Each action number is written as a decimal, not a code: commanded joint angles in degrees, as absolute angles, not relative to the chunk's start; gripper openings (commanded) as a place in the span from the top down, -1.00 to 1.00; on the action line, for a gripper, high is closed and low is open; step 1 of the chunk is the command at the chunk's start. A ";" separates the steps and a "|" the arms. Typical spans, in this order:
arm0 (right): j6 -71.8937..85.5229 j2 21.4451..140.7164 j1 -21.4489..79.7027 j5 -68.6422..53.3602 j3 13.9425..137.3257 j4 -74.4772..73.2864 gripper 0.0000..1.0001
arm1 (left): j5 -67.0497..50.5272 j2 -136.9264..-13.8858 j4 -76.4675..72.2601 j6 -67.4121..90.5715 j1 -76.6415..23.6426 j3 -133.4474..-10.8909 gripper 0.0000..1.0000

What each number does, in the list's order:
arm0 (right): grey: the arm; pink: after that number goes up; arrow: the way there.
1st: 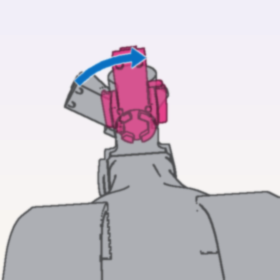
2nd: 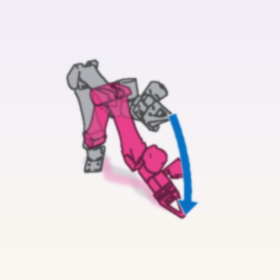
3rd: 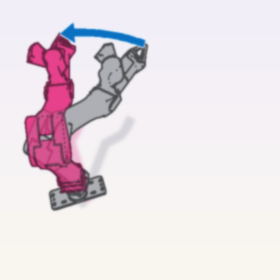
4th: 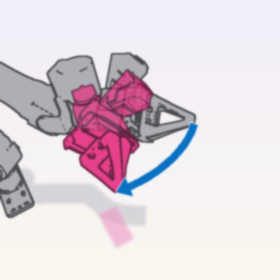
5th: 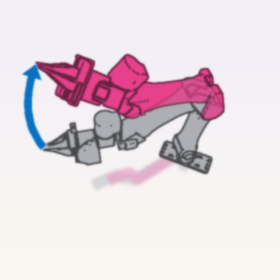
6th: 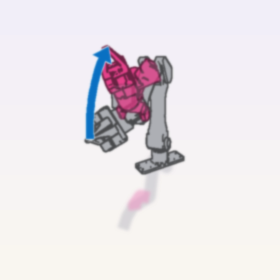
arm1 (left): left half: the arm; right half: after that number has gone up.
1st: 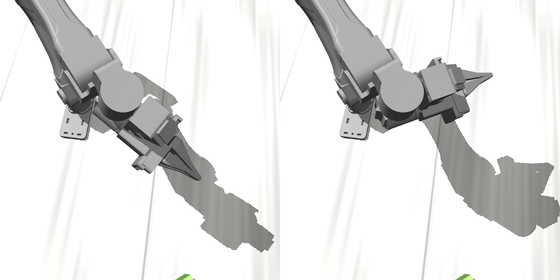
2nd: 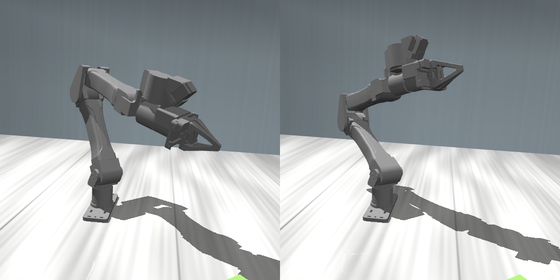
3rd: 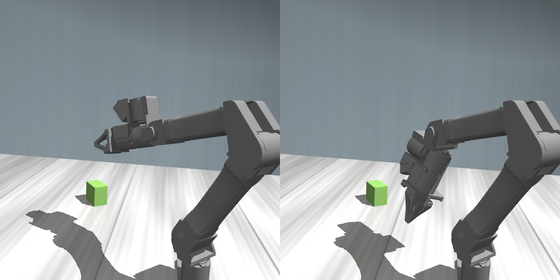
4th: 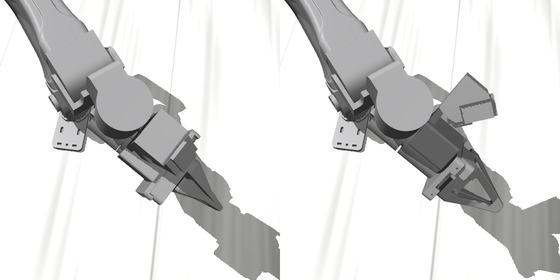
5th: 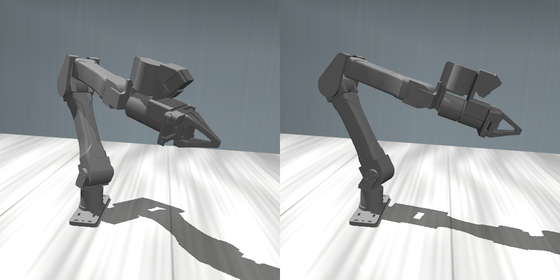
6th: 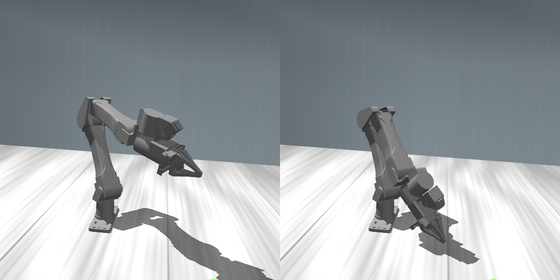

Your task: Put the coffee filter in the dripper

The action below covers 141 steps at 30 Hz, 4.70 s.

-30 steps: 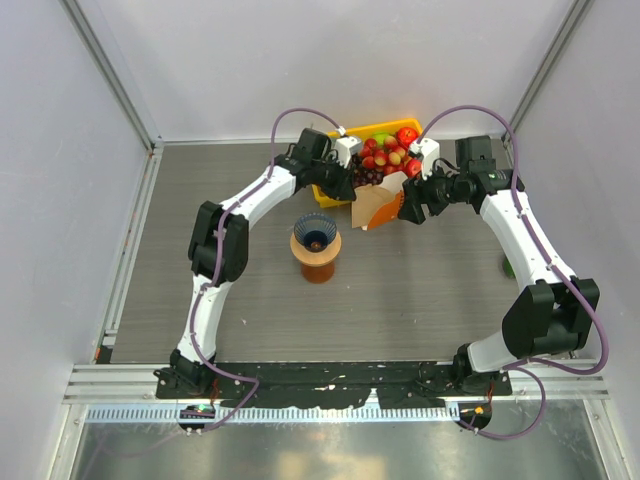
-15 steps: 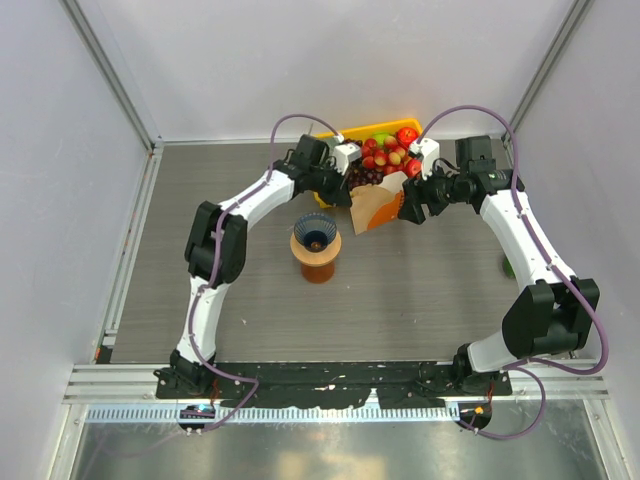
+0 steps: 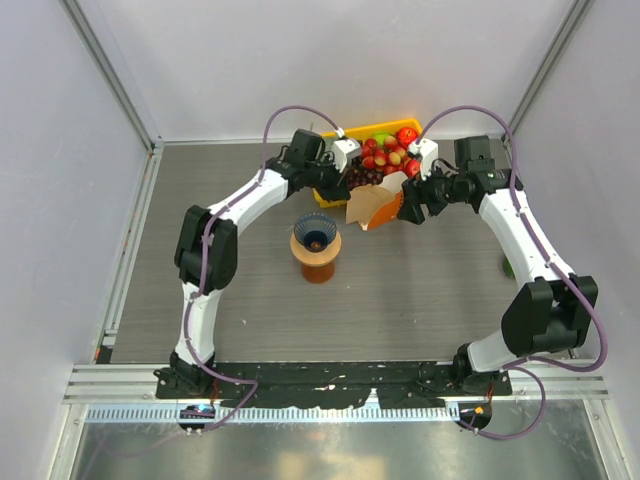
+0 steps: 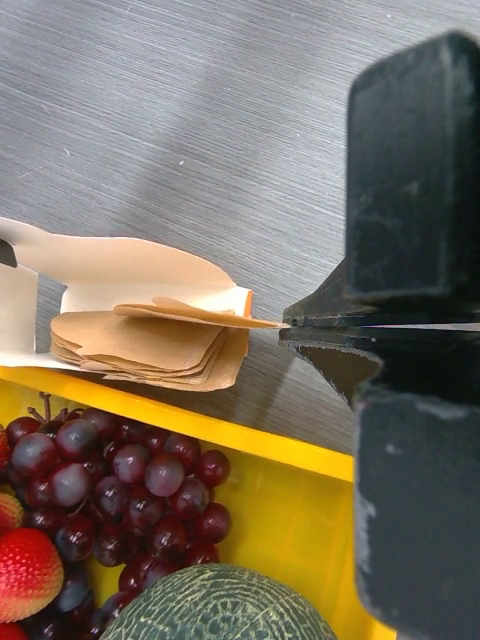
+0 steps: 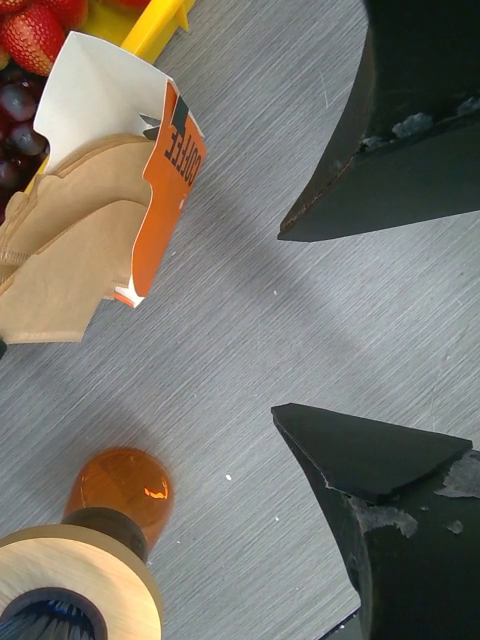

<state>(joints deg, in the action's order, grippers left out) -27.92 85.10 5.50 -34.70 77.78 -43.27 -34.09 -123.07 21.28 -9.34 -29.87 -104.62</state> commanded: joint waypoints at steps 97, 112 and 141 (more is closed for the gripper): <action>-34.19 81.04 10.46 -50.80 91.32 -39.71 0.90 | -48.08 -89.13 22.49 -19.25 -27.76 -94.57 -0.95; -42.45 66.45 16.87 -48.70 85.25 -54.92 0.90 | -40.08 -83.32 29.08 -14.85 -39.54 -93.16 -0.48; -45.36 58.27 25.91 -64.77 77.97 -78.93 -0.91 | -29.89 -49.30 39.01 -112.48 -74.79 -59.49 1.00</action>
